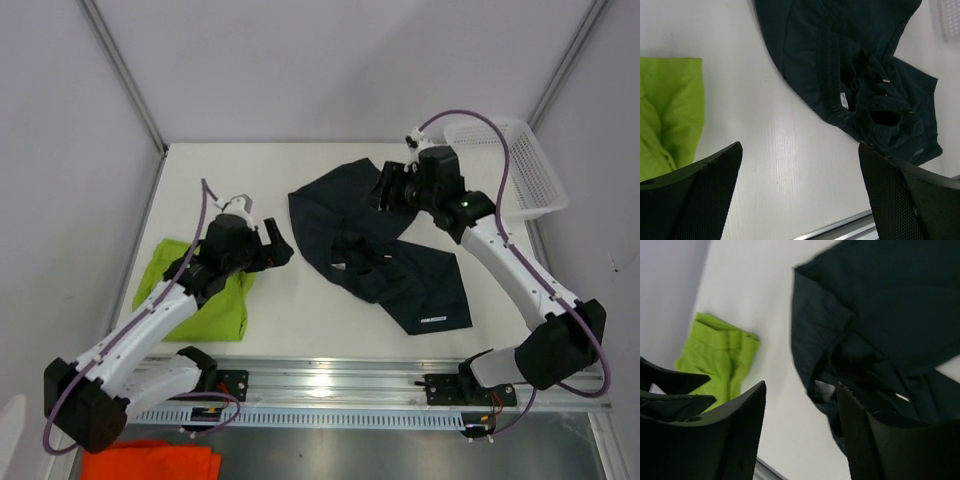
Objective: Fold and stack the shorts
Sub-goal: Move the shorts to the center of the board
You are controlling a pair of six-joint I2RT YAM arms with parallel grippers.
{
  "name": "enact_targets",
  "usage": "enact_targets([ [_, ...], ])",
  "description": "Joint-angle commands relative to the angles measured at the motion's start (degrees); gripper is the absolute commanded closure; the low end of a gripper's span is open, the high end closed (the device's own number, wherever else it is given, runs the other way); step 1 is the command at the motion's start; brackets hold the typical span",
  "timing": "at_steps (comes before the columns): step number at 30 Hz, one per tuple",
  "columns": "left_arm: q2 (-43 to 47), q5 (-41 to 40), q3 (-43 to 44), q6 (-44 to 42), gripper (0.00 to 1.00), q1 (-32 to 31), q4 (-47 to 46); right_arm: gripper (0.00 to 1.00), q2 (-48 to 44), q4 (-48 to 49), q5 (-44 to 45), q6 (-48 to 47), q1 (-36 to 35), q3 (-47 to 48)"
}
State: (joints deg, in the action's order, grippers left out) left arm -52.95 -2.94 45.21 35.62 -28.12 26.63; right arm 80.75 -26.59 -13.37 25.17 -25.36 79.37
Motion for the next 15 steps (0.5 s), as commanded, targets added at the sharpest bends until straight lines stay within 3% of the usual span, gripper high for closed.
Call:
enact_targets([
  [1,-8.2,2.2,3.1,-0.4,0.01,-2.6,-6.1,0.41,1.8,-2.0,6.8,-3.3,0.2,-7.3],
  [8,-21.3,4.8,10.2,0.0,0.01,-4.0,-8.3,0.38,-4.1,5.2,6.9,-2.9,-1.3,-23.7],
  [15,-22.8,5.5,11.7,0.6,0.01,-4.0,-7.9,0.38,-6.2,12.3,4.9,-6.3,-3.5,-31.8],
])
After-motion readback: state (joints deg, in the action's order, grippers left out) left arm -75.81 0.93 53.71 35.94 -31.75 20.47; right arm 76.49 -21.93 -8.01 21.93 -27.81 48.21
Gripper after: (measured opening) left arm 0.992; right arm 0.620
